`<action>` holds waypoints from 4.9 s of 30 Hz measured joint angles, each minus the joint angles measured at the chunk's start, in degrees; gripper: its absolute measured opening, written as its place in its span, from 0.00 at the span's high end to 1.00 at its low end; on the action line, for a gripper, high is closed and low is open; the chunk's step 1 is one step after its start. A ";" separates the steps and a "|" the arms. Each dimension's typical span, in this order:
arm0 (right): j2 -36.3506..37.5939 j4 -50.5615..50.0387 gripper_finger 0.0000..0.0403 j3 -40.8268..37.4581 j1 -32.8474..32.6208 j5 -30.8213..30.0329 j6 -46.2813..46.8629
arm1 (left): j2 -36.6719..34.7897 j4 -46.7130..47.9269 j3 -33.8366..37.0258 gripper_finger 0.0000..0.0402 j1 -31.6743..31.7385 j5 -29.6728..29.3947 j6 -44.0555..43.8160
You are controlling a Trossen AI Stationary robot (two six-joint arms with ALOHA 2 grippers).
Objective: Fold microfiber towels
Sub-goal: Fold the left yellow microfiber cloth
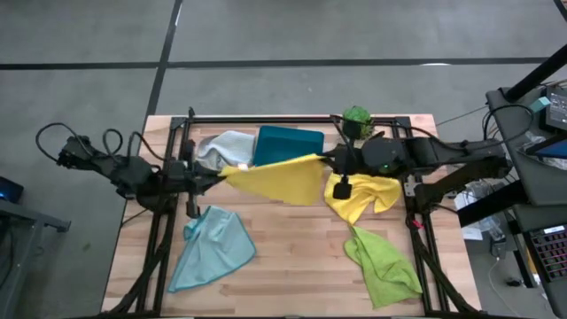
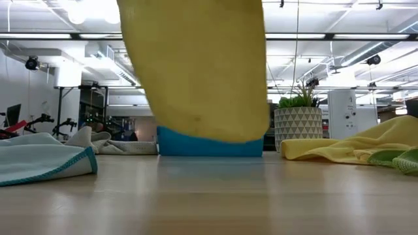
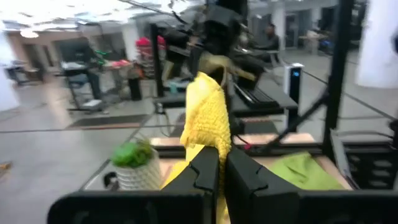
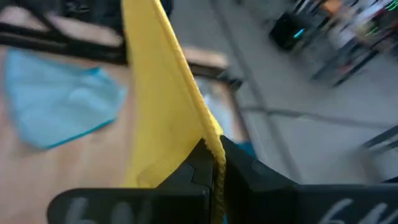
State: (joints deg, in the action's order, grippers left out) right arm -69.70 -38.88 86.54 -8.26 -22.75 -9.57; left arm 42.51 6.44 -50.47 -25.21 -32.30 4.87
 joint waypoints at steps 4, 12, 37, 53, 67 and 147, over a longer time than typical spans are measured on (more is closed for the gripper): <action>-0.34 -6.55 0.98 -0.74 -1.22 9.06 6.18 | 2.10 0.23 3.30 1.00 -0.22 7.84 -3.54; -3.37 -6.59 0.98 -7.24 -10.49 24.27 19.30 | 9.95 0.15 7.60 1.00 -8.13 12.94 -18.43; -23.56 2.21 0.98 -16.22 -15.52 30.47 28.45 | 37.96 -2.36 8.47 1.00 -14.74 12.83 -43.64; -25.00 -1.21 0.98 -16.33 0.95 22.52 17.14 | 34.00 15.64 10.49 1.00 -2.69 3.64 -43.55; -27.59 -0.73 0.97 -16.33 3.42 17.79 18.50 | 36.01 15.10 12.79 1.00 -1.12 1.57 -46.93; -24.32 44.96 0.98 -42.75 0.14 1.68 26.09 | 45.66 -5.52 15.25 0.97 9.69 -5.59 -38.81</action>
State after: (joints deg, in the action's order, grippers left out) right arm -94.02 6.09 43.79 -8.13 -21.07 16.52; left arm 88.17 0.92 -35.22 -15.52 -37.89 -33.93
